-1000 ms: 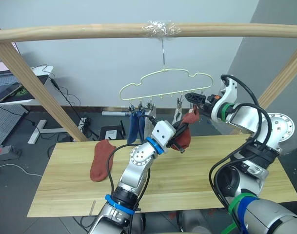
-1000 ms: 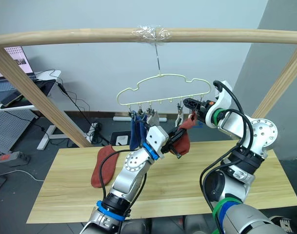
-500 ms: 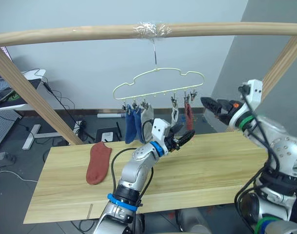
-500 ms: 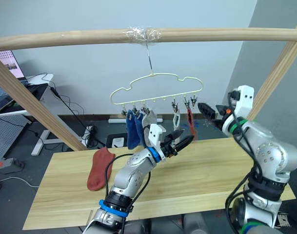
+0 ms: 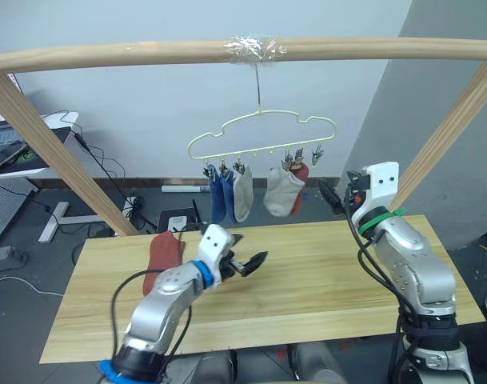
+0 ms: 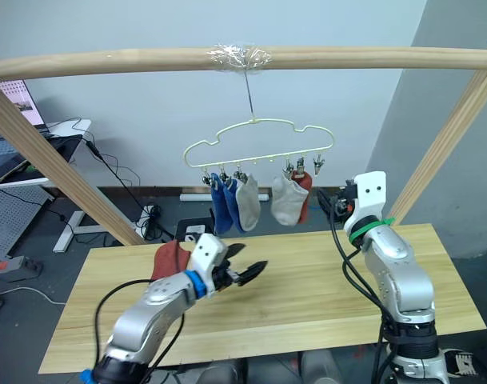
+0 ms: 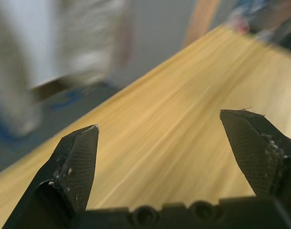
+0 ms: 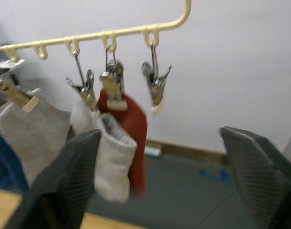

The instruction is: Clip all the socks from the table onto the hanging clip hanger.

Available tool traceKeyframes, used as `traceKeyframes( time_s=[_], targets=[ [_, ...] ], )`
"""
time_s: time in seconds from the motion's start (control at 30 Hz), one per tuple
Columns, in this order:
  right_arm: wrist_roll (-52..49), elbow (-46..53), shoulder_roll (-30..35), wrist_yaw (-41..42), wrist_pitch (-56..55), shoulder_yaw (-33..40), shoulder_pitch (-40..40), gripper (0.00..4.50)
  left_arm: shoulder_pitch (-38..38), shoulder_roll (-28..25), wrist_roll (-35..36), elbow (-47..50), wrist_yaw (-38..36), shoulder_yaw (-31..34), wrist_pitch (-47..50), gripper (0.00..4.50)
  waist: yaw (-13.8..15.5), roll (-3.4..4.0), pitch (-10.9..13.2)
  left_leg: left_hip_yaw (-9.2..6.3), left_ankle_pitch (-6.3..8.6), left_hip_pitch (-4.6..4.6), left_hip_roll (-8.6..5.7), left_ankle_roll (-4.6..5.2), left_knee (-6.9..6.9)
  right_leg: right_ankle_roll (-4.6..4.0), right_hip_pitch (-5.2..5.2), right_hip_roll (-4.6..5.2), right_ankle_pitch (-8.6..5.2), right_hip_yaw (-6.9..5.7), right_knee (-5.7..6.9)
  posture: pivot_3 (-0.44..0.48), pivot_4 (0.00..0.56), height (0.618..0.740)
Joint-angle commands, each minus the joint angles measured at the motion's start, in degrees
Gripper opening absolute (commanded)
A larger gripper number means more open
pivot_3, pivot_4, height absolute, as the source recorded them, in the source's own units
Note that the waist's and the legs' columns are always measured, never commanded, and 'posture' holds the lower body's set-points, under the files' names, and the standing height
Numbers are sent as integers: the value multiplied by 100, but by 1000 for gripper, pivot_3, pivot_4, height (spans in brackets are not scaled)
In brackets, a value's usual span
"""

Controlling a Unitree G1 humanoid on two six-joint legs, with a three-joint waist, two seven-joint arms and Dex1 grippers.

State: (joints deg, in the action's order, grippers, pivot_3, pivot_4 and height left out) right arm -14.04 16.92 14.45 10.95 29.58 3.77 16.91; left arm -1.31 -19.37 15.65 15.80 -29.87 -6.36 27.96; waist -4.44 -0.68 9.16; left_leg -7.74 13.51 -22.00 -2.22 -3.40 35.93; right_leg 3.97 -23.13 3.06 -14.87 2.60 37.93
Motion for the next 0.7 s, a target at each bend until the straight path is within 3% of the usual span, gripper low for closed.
traceKeyframes(
  time_s=[0.03,0.1,0.17,0.27,0.4,0.7],
  targets=[
    [264,-92,-153,-181,-492,-61,102,2905,209,-296,92,740,-54,319,-21,4500,72,0,0,-1,0,0,1,0,-1,-1,0,0,0,-1,-1,2,127,740],
    [334,-212,-257,-217,-643,-101,129,2905,327,-456,425,968,-413,504,-136,4500,122,0,0,0,0,0,2,-1,-6,-3,-4,0,-1,-1,-1,14,125,740],
    [405,-344,-364,-263,-787,-119,167,2630,413,-475,713,1189,-574,676,-236,4500,174,0,0,0,0,-1,2,-1,-10,-5,-4,0,-2,-1,-4,14,125,740],
    [518,-524,-474,-322,-930,-155,259,1828,440,-412,1011,1447,-618,826,-264,4500,231,0,0,2,1,-2,1,-1,-9,-5,-3,3,-2,-1,-9,26,119,740],
    [635,-758,-559,-441,-1113,-122,427,1828,451,-379,1363,1800,-618,871,-199,4500,266,0,-1,1,0,-2,1,-1,-8,-7,-2,3,-1,-2,-7,33,112,740],
    [765,-1356,-731,-637,-1411,-85,842,1828,532,-423,1384,1982,-532,788,-238,4500,269,1,-2,3,0,0,1,-1,-9,-33,-3,1,14,-3,-6,57,108,740]
  ],
)
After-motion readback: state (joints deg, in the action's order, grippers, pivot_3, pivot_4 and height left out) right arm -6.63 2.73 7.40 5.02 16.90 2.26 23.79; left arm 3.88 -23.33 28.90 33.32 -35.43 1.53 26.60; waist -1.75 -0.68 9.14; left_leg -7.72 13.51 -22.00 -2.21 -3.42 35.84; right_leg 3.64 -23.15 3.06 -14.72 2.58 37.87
